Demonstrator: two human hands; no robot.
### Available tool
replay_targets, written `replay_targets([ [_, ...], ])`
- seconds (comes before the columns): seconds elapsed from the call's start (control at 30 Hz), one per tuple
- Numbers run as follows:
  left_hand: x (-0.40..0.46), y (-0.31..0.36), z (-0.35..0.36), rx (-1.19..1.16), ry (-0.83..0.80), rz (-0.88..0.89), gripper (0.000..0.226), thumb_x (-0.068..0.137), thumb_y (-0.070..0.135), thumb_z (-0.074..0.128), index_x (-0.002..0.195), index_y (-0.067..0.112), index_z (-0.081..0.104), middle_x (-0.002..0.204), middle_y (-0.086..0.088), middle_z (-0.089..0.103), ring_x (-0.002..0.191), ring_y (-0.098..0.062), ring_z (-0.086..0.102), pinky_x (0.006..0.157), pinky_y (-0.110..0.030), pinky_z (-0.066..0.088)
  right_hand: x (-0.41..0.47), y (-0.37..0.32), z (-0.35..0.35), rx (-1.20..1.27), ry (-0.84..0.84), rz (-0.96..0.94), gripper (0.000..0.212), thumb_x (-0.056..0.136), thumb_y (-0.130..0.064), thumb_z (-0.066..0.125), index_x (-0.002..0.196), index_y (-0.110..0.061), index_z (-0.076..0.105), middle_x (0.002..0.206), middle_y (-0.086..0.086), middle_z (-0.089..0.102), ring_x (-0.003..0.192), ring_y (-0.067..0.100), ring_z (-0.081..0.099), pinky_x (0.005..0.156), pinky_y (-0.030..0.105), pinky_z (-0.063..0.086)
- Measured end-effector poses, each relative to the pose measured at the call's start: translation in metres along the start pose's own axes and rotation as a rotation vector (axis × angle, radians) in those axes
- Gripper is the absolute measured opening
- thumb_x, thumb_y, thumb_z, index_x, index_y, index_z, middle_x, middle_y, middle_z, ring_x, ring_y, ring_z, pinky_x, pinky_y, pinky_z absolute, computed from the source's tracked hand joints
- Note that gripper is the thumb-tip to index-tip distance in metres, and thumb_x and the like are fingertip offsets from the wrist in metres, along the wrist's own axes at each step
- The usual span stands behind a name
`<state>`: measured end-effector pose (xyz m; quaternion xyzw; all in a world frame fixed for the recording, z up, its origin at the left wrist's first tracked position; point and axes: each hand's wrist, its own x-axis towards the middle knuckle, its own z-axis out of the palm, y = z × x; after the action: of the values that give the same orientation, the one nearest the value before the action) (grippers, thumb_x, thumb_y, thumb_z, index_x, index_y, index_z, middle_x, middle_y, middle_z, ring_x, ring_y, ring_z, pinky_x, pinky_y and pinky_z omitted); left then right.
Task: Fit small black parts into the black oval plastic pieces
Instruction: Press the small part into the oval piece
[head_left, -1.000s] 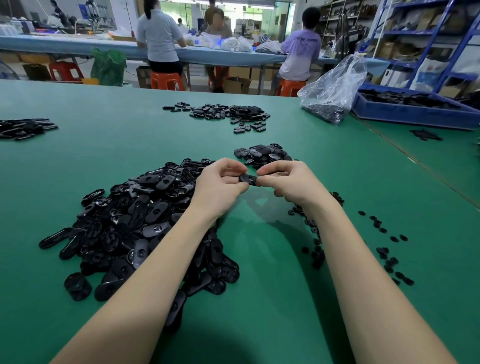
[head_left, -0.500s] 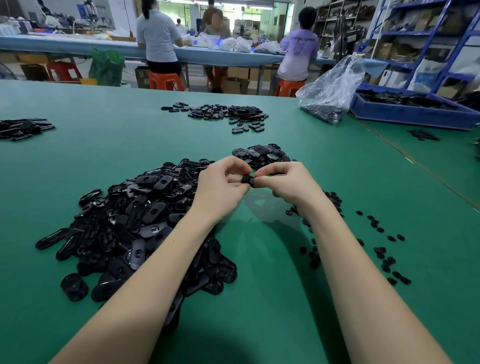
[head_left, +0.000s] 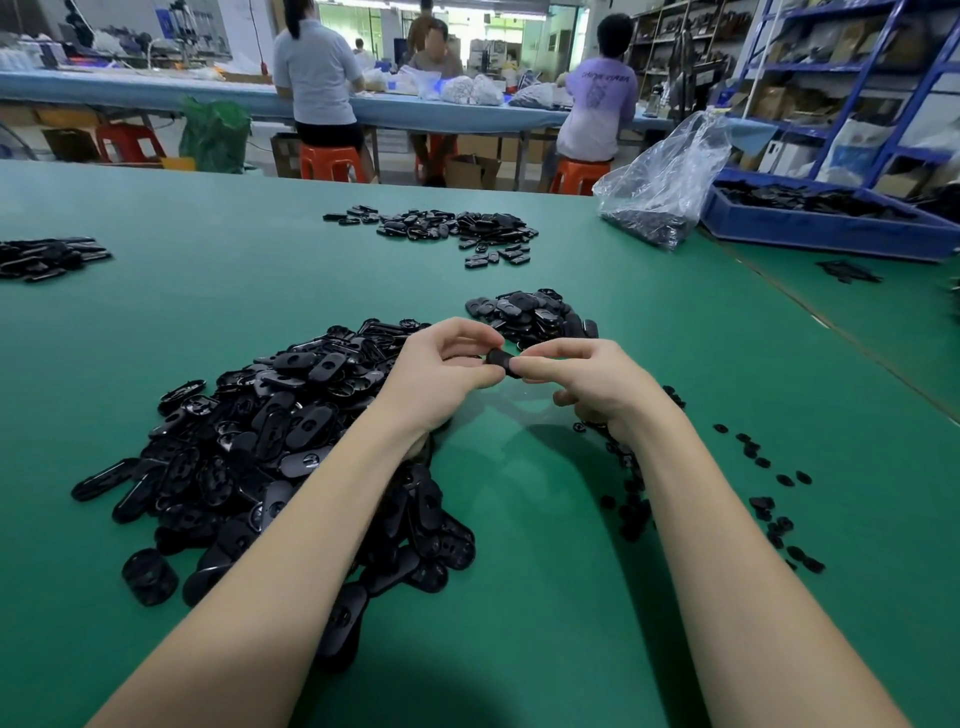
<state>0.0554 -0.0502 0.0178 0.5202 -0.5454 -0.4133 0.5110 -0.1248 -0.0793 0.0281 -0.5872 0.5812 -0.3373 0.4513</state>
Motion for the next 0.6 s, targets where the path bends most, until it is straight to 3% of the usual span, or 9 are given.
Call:
replay_targets([
  [0.07,-0.0004,0.0003,-0.001,-0.034,-0.012,-0.047,0.025,0.083,-0.003,0.075,0.096,0.019,0.07,0.1,-0.003,0.075,0.073,0.005,0.068,0.053,-0.004,0.043,-0.0002,0.0025,0.0007,0.088,-0.065,0.044,0.027,0.075,-0.045,0.088,0.094,-0.027,0.081,0.087,-0.012,0.079,0.058,0.009,0.045,0.041,0.018,0.027],
  [0.13,-0.0007,0.0003,0.0003,-0.063,-0.017,-0.095,0.023,0.084,-0.002,0.074,0.097,0.016,0.071,0.097,-0.003,0.075,0.063,0.007,0.065,0.049,-0.004,0.04,0.0011,0.0042,0.0022,0.165,-0.104,0.06,0.024,0.076,-0.04,0.088,0.092,-0.024,0.08,0.085,-0.01,0.077,0.055,0.008,0.042,0.043,0.019,0.023],
  [0.2,-0.0001,0.0001,0.0022,-0.143,-0.022,-0.155,0.02,0.085,-0.004,0.072,0.097,0.011,0.071,0.095,-0.008,0.074,0.063,-0.001,0.067,0.054,-0.007,0.047,0.0027,0.005,0.0028,0.185,-0.118,0.051,0.018,0.074,-0.038,0.089,0.084,-0.026,0.079,0.083,-0.009,0.077,0.051,0.006,0.042,0.042,0.019,0.023],
  [0.27,0.0005,0.0007,0.0027,-0.241,-0.023,-0.219,0.015,0.086,-0.006,0.071,0.095,0.006,0.07,0.096,-0.016,0.073,0.075,-0.016,0.072,0.069,-0.016,0.057,0.0028,0.0056,0.0041,0.15,-0.124,0.03,0.013,0.073,-0.039,0.09,0.076,-0.031,0.079,0.082,-0.009,0.077,0.051,0.005,0.044,0.041,0.018,0.025],
  [0.33,0.0015,-0.0009,0.0027,-0.218,-0.026,-0.234,0.014,0.085,-0.006,0.071,0.094,0.005,0.069,0.094,-0.019,0.072,0.079,-0.024,0.071,0.076,-0.023,0.061,0.0026,0.0058,0.0059,0.093,-0.109,0.005,0.013,0.072,-0.04,0.089,0.074,-0.034,0.078,0.076,-0.011,0.074,0.053,0.005,0.045,0.04,0.017,0.028],
  [0.6,-0.0001,-0.0021,0.0034,-0.145,0.014,-0.221,0.016,0.085,-0.007,0.069,0.093,0.007,0.068,0.089,-0.017,0.071,0.07,-0.017,0.069,0.065,-0.016,0.055,0.0061,0.003,0.0099,-0.036,-0.03,-0.065,0.011,0.074,-0.029,0.085,0.067,-0.031,0.077,0.057,-0.011,0.056,0.044,0.002,0.04,0.04,0.015,0.028],
])
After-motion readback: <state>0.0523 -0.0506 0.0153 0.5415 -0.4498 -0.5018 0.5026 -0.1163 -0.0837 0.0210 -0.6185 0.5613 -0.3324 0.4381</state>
